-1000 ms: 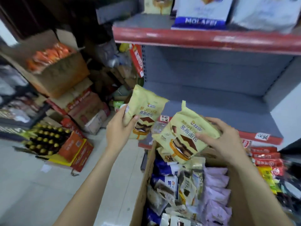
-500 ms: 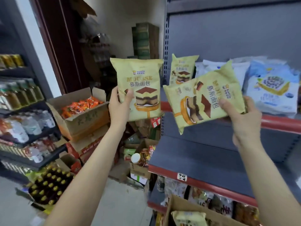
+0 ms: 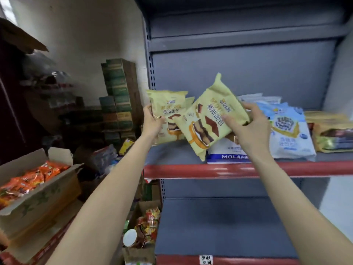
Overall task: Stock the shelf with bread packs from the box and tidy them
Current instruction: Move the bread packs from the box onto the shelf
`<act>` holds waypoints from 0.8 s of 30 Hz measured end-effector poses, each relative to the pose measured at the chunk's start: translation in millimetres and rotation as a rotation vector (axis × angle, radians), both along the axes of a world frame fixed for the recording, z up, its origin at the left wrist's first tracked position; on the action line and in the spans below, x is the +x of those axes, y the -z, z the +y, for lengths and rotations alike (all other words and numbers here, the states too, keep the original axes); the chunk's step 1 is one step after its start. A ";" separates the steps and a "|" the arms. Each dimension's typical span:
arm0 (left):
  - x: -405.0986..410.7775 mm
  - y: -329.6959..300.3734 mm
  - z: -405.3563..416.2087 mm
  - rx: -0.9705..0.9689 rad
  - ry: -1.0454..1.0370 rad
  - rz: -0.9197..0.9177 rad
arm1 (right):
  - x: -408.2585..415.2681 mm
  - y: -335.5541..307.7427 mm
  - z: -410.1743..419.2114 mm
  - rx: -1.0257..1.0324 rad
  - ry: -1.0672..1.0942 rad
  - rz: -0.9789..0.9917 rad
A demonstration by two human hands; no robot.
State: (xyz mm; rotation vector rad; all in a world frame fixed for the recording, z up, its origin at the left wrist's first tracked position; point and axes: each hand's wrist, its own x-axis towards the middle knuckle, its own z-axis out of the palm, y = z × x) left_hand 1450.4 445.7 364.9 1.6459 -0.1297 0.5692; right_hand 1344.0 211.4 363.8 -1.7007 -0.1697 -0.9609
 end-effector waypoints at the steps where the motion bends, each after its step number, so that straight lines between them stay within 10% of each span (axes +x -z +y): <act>1: 11.2 0.8 -1.2 -0.001 0.011 0.014 | 3.6 -0.5 -0.8 -0.028 0.016 0.004; 8: 42.8 -11.2 4.3 0.828 -0.271 0.200 | 15.7 -1.6 5.3 -0.100 0.002 0.056; 12: 10.3 -27.5 35.6 0.961 -0.377 0.115 | 24.2 -11.2 27.5 -0.241 -0.029 0.045; 24: -42.0 22.6 106.4 0.660 -0.091 0.365 | 139.0 -41.7 131.8 -0.895 -0.130 0.186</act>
